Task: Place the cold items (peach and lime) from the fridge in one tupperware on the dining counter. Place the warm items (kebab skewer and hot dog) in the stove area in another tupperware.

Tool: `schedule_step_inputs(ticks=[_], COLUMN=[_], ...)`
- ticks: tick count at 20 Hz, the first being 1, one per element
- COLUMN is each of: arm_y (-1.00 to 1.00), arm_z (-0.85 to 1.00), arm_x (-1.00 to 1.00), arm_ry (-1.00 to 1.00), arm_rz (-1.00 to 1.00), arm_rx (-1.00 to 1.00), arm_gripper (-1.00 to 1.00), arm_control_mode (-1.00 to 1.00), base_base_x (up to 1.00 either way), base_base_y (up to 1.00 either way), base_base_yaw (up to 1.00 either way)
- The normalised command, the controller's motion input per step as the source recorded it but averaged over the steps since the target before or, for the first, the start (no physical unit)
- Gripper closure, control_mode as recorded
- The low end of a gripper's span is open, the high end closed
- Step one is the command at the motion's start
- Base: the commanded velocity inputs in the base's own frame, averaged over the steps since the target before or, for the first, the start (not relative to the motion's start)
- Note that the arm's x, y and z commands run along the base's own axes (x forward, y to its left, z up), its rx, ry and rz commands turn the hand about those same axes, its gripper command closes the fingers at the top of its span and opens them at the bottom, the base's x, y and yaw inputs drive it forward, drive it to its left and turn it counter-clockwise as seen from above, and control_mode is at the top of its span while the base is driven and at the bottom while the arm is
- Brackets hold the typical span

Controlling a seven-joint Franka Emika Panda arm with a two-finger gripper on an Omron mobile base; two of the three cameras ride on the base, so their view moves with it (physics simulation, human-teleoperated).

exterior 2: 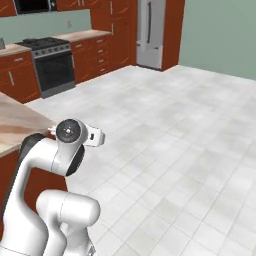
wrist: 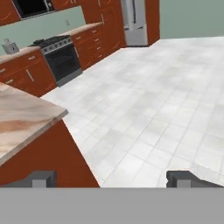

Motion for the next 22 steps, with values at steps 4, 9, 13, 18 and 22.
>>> schedule_step_inputs(ticks=[4, 9, 13, 18, 22], arm_y=[0.0, 0.0, 0.0, 0.0, 0.0], arm_z=[0.0, 0.0, 0.0, 0.0, 0.0], arm_x=[0.0, 0.0, 0.0, 0.0, 0.0], arm_ry=[0.0, 0.0, 0.0, 0.0, 0.0], arm_rz=[0.0, 0.0, 0.0, 0.0, 0.0], arm_rx=[0.0, 0.0, 0.0, 0.0, 0.0], arm_gripper=[-1.0, -1.0, -1.0, -1.0, -1.0], arm_control_mode=[1.0, 1.0, 1.0, 1.0, 1.0], base_base_x=[1.0, 1.0, 1.0, 1.0, 1.0], base_base_y=[-0.71, -0.61, -0.55, -0.55, -0.49], base_base_yaw=[0.32, 0.36, 0.38, 0.37, 0.34])
